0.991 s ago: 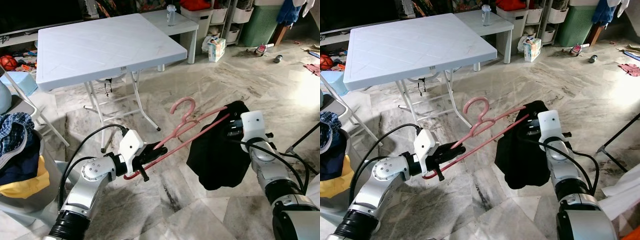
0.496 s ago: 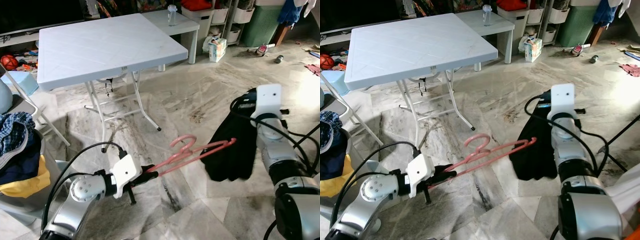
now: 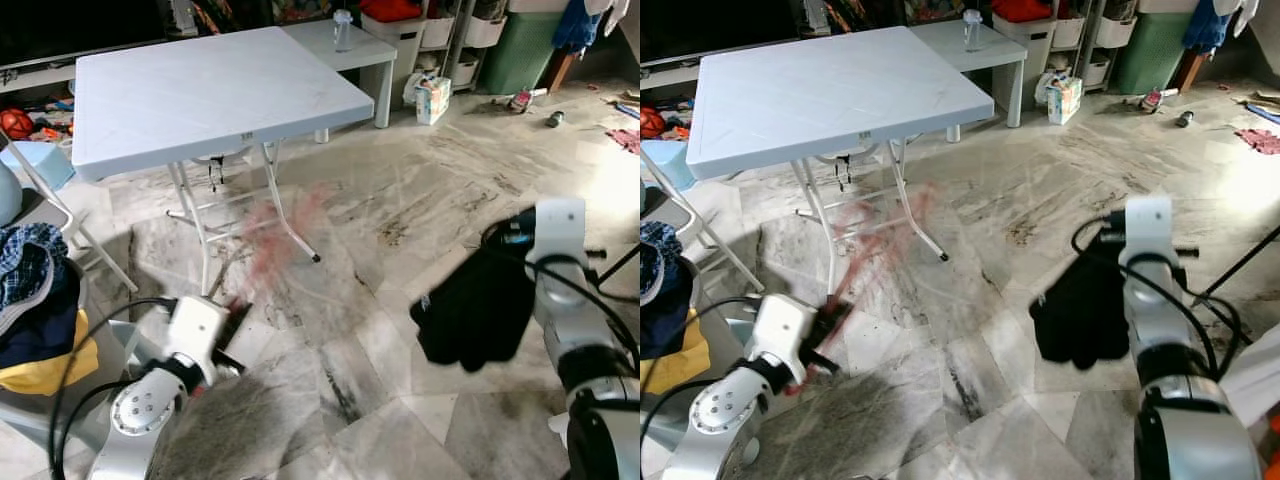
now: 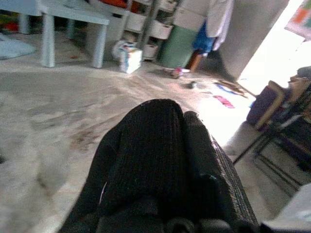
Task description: Hang hanger
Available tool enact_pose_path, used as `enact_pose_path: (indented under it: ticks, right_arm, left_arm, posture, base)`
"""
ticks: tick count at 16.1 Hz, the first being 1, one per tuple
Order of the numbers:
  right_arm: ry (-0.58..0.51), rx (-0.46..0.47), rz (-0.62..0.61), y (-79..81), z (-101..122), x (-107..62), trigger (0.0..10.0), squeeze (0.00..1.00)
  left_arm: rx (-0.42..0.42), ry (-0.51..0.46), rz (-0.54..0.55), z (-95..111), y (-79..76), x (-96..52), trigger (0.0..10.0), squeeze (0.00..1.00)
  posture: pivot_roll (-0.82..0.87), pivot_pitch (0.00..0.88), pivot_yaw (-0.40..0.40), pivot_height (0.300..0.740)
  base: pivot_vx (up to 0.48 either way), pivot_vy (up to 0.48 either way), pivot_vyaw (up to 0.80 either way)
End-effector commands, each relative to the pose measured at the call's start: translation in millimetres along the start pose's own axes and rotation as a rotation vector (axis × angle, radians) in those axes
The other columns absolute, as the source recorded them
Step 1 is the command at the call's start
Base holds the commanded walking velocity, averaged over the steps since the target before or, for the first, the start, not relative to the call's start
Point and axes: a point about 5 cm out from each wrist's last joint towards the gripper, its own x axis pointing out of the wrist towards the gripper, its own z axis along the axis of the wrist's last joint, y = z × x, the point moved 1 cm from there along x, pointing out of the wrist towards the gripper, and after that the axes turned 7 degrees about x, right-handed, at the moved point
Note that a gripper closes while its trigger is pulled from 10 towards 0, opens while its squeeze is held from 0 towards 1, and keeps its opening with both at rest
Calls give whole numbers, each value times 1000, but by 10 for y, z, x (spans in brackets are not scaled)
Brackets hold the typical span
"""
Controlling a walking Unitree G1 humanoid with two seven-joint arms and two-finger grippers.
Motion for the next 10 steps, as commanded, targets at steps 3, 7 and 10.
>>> enact_pose_path:
  ticks: [3, 7, 10]
  right_arm:
    - [-117, 88, 185, 136, 114, -108, 0, 0]
    - [-158, 147, 293, 97, 45, -487, 0, 0]
    - [-138, 171, 292, -14, -40, -750, 0, 0]
  left_arm:
    - [49, -1, 132, 114, 51, 125, 10000, 0]
    - [75, -51, 301, 251, 153, 95, 10000, 0]
    - [-16, -46, 313, 224, 150, -30, 10000, 0]
  posture:
    - [-3, 0, -13, 740]
    - [1, 0, 14, 740]
    - [-1, 0, 18, 740]
  base:
    - [0, 0, 0]
    - [0, 0, 0]
    - [0, 0, 0]
